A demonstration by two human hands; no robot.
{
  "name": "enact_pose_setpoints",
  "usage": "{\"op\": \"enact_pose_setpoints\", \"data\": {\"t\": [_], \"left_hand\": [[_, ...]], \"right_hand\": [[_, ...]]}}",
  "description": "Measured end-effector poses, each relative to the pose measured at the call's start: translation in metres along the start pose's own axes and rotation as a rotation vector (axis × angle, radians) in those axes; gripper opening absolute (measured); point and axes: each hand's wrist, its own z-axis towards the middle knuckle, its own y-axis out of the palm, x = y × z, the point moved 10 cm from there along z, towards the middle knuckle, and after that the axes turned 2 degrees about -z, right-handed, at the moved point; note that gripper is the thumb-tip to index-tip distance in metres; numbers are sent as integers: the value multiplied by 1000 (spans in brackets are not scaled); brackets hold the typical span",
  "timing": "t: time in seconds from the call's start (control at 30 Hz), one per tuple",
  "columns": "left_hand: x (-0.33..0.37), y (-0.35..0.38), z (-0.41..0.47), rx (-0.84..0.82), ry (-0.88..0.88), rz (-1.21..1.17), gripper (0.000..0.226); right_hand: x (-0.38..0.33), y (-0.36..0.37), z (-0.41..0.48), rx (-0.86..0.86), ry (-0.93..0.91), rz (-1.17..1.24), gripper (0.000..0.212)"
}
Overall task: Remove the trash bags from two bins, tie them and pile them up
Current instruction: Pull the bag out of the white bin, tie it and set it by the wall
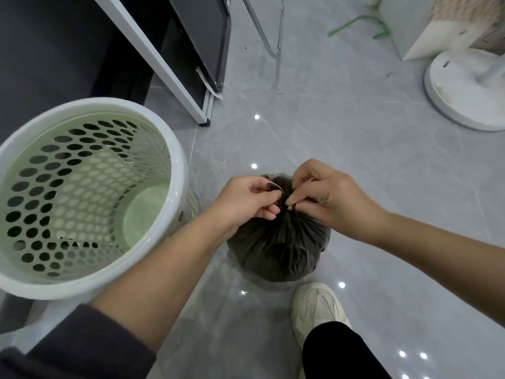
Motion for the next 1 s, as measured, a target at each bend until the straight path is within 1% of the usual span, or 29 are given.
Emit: {"op": "enact_pose_setpoints", "data": {"t": [0.07, 0.13, 0.2, 0.27, 0.37, 0.43, 0.53, 0.6, 0.67, 0.73, 0.77, 0.93, 1.0], "left_hand": [[-2, -5, -4, 76, 21, -47, 9], [0, -7, -8, 142, 58, -34, 12], [6, -11, -11, 208, 121, 23, 16], [14, -15, -15, 266, 187, 89, 18], [21, -17, -22, 316, 269, 132, 21], [23, -17, -24, 317, 287, 144, 21], [22, -19, -26, 322, 310, 107, 15], [19, -23, -33, 389, 339, 82, 13], [19, -23, -41, 470, 390, 210, 13], [23, -13, -44, 486, 438, 400, 7], [24, -8, -43, 481, 455, 453, 6], [25, 4, -37, 497, 480, 517, 3], [24, 1, -36, 526, 472, 512, 2]], "right_hand": [[22, 3, -6, 96, 254, 203, 12], [33, 12, -13, 163, 436, 359, 15], [38, 19, -16, 209, 552, 459, 14], [41, 22, -18, 251, 620, 501, 15], [40, 22, -20, 320, 666, 541, 16], [37, 21, -21, 346, 670, 500, 18], [37, 18, -25, 416, 688, 485, 24], [41, 18, -29, 461, 725, 532, 24], [45, 20, -32, 485, 762, 551, 18], [47, 22, -33, 480, 785, 537, 14], [46, 23, -34, 480, 788, 535, 14], [43, 17, -36, 505, 803, 428, 23], [40, 21, -36, 471, 801, 422, 18]]}}
